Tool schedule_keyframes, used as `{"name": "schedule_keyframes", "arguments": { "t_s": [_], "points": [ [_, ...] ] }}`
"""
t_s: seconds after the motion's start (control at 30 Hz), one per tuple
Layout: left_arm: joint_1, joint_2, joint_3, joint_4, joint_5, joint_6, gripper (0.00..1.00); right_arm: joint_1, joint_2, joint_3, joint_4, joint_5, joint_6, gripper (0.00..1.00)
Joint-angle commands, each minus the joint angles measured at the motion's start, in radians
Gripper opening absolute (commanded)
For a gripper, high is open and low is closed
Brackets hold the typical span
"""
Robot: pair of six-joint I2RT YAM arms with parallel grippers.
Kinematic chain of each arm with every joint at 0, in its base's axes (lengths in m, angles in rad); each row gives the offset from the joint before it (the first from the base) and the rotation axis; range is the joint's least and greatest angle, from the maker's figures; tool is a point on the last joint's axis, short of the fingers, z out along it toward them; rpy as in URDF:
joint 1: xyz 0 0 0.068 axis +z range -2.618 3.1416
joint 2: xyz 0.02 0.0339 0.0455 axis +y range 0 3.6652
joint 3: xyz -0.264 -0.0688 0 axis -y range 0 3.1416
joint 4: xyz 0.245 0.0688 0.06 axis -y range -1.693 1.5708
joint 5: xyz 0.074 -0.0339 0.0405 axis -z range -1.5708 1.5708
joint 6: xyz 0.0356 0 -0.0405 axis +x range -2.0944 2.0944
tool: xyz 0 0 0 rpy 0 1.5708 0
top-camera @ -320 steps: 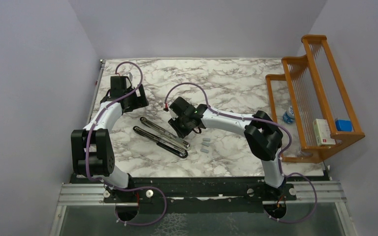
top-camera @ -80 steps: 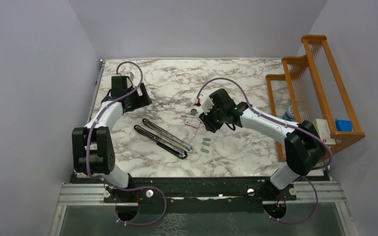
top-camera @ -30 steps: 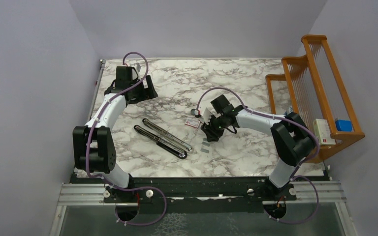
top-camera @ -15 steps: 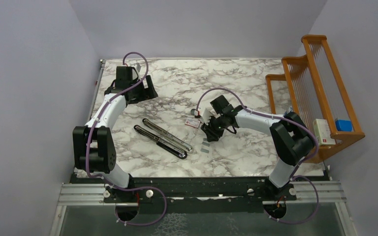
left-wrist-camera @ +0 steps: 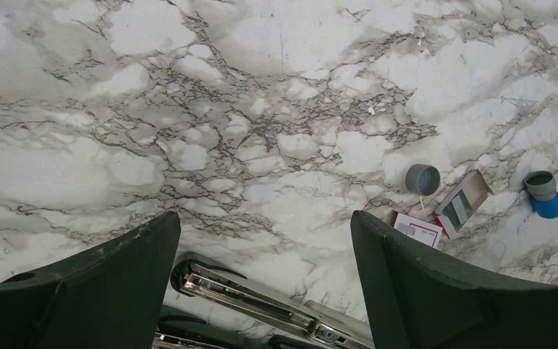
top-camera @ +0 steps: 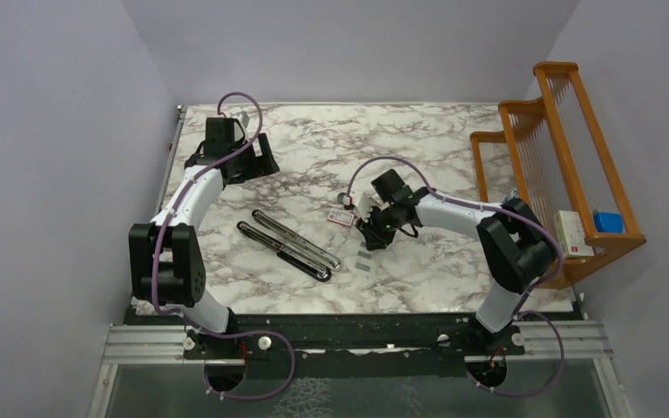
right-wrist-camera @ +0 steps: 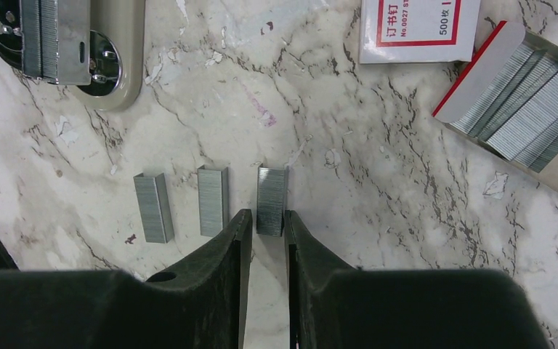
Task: Load the staples into the stapler
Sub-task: Pick up the staple from the center of the board.
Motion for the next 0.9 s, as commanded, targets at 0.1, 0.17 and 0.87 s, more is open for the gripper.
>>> {"name": "schedule_keyframes", "arguments": {
  "t_s": [0.1, 0.17, 0.87],
  "points": [
    [0.000, 0.004, -0.004, -0.002, 0.021, 0.005, 0.91, 0.007, 0.010, 0.014, 0.036, -0.046, 0.056, 0.24],
    [0.000, 0.004, -0.004, -0.002, 0.024, 0.004, 0.91, 0.010, 0.012, 0.016, 0.042, -0.038, 0.073, 0.24],
    [0.000, 0.009, -0.004, -0.003, 0.029, 0.004, 0.91, 0.051, 0.022, 0.025, 0.025, 0.091, 0.101, 0.30]
  ]
}}
